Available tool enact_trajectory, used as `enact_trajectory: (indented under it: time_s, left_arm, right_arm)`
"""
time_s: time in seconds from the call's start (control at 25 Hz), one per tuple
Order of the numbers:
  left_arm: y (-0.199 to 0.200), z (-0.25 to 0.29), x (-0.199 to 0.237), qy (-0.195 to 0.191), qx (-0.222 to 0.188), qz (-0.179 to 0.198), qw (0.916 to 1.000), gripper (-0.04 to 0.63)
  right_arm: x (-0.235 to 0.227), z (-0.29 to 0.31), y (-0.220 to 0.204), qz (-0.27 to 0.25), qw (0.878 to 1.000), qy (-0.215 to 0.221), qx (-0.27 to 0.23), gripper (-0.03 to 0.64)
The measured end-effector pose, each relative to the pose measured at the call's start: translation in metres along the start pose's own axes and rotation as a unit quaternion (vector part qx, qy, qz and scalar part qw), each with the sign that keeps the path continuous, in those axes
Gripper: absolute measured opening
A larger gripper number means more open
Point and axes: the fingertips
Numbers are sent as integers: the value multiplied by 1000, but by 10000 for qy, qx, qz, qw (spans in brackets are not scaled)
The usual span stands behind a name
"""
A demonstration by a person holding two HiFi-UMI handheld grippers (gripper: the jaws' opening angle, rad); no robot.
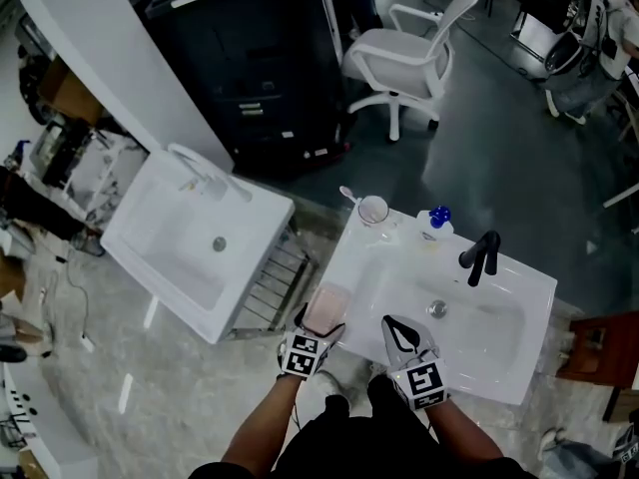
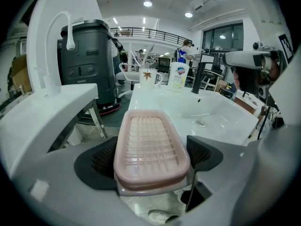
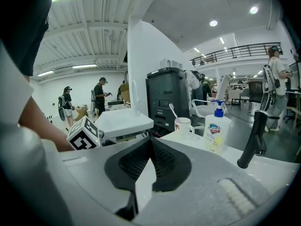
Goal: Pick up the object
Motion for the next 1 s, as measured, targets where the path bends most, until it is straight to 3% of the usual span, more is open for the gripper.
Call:
enact_trajectory:
  time_s: [0.64,1.0]
  left_arm:
    - [15,-13,1,100,-124,-252,9996,469]
    - [72,-40,12,373,-930,-171,9948,469]
  right_arm:
    - [-1,7,5,-54,9999,98,-56,3]
    - [-4,11,15,-110,9998,75,-169,3]
Point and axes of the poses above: the fingertips, and each gripper's own axes: z forward along the fingers, x to its left, y out of its top, and after that the axes turned 3 degrees about -x, right-handed
